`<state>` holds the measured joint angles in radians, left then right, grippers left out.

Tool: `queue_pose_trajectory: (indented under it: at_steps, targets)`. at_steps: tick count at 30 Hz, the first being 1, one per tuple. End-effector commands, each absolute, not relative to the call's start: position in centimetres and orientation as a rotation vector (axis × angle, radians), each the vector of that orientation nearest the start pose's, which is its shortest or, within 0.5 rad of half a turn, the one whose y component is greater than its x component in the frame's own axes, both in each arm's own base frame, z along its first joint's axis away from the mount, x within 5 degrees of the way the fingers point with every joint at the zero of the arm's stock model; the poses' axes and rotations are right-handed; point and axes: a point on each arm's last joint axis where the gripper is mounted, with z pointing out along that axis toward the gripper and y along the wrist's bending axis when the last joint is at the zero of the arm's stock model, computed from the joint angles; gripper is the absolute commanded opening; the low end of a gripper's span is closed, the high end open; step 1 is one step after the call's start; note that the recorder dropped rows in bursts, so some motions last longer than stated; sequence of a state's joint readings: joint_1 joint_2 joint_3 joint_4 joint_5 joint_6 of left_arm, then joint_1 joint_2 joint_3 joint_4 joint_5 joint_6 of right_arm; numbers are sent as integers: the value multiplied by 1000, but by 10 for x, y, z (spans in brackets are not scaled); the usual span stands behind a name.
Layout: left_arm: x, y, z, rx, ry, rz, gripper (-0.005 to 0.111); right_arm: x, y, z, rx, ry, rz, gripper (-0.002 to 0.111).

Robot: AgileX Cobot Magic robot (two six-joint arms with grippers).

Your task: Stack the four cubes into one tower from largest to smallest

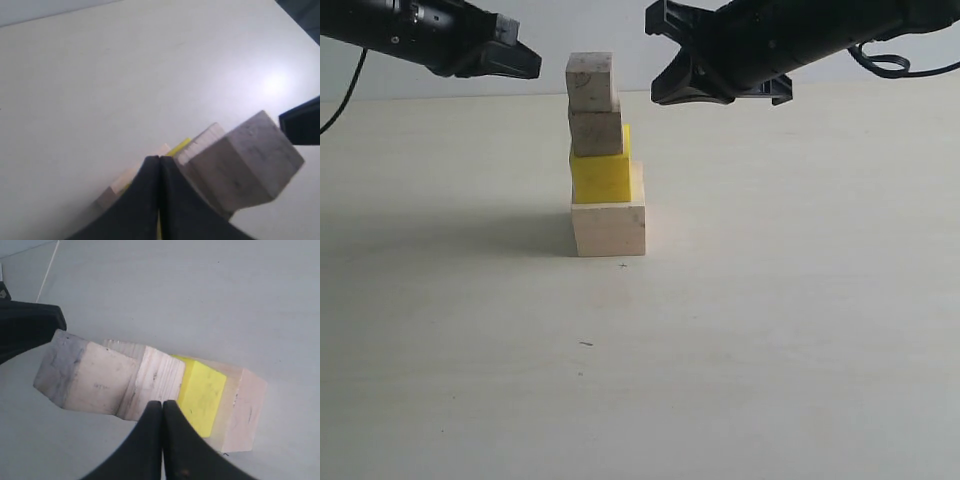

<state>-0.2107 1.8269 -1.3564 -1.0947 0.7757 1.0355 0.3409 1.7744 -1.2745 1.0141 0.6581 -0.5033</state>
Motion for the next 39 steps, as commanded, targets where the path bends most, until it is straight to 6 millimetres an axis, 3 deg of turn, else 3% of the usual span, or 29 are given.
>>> queue_pose_trajectory:
  at_steps: [1,39]
  targets:
    - [373,-143,270,694,2177,-937,0,349,172,258,-222,2434,986,0]
    - [359,-148,270,830,2197,-1081,0,349,172,258,-219,2431,982,0]
